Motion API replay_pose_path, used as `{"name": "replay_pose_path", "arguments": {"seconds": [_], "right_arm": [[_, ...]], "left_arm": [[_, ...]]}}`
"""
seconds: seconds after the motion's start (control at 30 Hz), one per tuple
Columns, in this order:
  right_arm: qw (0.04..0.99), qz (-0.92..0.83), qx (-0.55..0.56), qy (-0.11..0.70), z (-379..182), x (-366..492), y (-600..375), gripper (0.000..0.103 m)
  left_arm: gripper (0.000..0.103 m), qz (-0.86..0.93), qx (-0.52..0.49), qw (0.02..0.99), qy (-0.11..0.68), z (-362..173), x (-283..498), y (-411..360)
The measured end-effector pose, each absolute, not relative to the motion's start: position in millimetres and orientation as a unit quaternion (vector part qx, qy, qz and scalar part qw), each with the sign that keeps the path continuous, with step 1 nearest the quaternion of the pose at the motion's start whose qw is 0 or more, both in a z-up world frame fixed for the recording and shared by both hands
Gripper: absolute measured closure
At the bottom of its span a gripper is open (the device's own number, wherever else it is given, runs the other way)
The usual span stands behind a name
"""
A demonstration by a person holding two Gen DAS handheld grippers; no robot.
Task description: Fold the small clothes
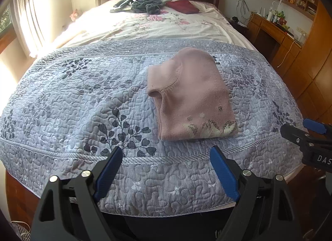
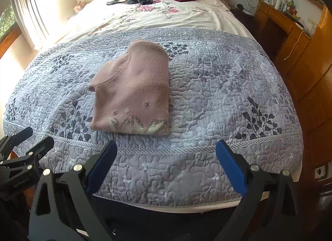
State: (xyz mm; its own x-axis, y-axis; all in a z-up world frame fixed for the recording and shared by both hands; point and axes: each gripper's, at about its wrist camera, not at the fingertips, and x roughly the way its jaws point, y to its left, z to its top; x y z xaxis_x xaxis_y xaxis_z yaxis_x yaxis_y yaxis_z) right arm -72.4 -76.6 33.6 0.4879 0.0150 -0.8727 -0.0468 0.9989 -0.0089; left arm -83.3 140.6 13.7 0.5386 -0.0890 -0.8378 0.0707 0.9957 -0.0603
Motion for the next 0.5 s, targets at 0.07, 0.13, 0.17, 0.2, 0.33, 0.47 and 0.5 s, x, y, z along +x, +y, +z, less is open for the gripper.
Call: {"name": "replay_pose_path", "arguments": {"seconds": [0.07, 0.13, 0.17, 0.2, 0.33, 0.47, 0.5], "right_arm": [[0.861, 0.014, -0.017, 0.507, 31, -72, -77, 0.008], [0.860, 0.010, -0.018, 0.510, 29, -72, -77, 0.008], [0.860, 0.009, -0.019, 0.510, 28, -72, -77, 0.008], [0.859, 0.007, -0.021, 0.511, 27, -72, -78, 0.008], [0.856, 0.003, -0.018, 0.517, 21, -70, -80, 0.008], [0.852, 0.002, -0.017, 0.523, 16, -70, -82, 0.008], [0.851, 0.003, -0.018, 0.524, 15, -70, -82, 0.008]], "left_arm": [[0.017, -0.044, -0.007, 0.875, 0.481, 12, -83, 139], [0.017, -0.043, -0.008, 0.874, 0.484, 10, -82, 139], [0.017, -0.041, -0.007, 0.874, 0.484, 9, -82, 139], [0.017, -0.039, -0.006, 0.874, 0.485, 8, -81, 138], [0.017, -0.035, -0.007, 0.871, 0.490, 3, -79, 139], [0.017, -0.031, -0.005, 0.869, 0.493, -1, -78, 138], [0.017, -0.030, -0.005, 0.869, 0.494, -2, -78, 138]]}}
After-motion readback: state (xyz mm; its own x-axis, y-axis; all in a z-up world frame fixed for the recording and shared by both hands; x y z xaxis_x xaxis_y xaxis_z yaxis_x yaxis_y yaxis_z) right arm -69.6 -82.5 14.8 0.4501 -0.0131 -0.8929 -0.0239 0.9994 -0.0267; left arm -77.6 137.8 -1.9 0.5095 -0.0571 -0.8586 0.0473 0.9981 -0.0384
